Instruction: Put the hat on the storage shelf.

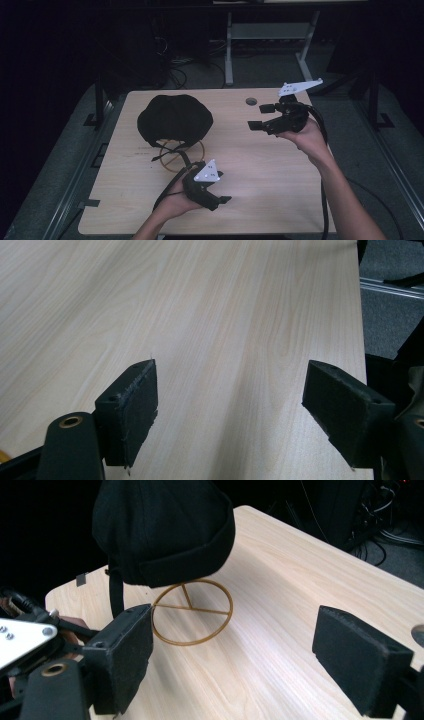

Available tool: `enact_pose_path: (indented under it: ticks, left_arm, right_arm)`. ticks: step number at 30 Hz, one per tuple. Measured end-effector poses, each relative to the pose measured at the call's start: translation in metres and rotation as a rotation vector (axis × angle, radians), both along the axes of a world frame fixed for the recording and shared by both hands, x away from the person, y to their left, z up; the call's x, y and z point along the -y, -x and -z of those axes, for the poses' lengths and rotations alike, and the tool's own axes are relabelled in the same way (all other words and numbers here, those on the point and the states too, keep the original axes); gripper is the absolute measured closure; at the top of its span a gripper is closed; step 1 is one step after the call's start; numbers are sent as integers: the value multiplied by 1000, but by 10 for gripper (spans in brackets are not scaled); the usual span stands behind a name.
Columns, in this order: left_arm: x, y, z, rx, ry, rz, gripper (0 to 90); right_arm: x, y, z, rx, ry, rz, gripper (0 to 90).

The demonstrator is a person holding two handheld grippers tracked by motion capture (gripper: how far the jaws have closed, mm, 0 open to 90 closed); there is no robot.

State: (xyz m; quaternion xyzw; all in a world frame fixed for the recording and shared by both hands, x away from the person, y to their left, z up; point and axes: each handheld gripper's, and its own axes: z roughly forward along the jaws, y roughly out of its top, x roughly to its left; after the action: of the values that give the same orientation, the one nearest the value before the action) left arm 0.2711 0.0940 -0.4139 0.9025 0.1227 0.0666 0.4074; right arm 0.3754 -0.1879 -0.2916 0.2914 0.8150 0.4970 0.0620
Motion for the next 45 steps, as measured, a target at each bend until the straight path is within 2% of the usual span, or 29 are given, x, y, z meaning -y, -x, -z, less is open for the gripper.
enact_pose_path:
  ticks: [12, 34, 45]
  left_arm:
    - [0, 0, 1, 1, -2, -1, 219]
    - [0, -1, 2, -12, 3, -4, 219]
    - [-1, -1, 3, -11, -4, -5, 218]
  right_arm:
    - [25, 13, 13, -10, 1, 31, 159]
    - [56, 32, 38, -37, -3, 74, 156]
    - [72, 44, 58, -69, -5, 94, 156]
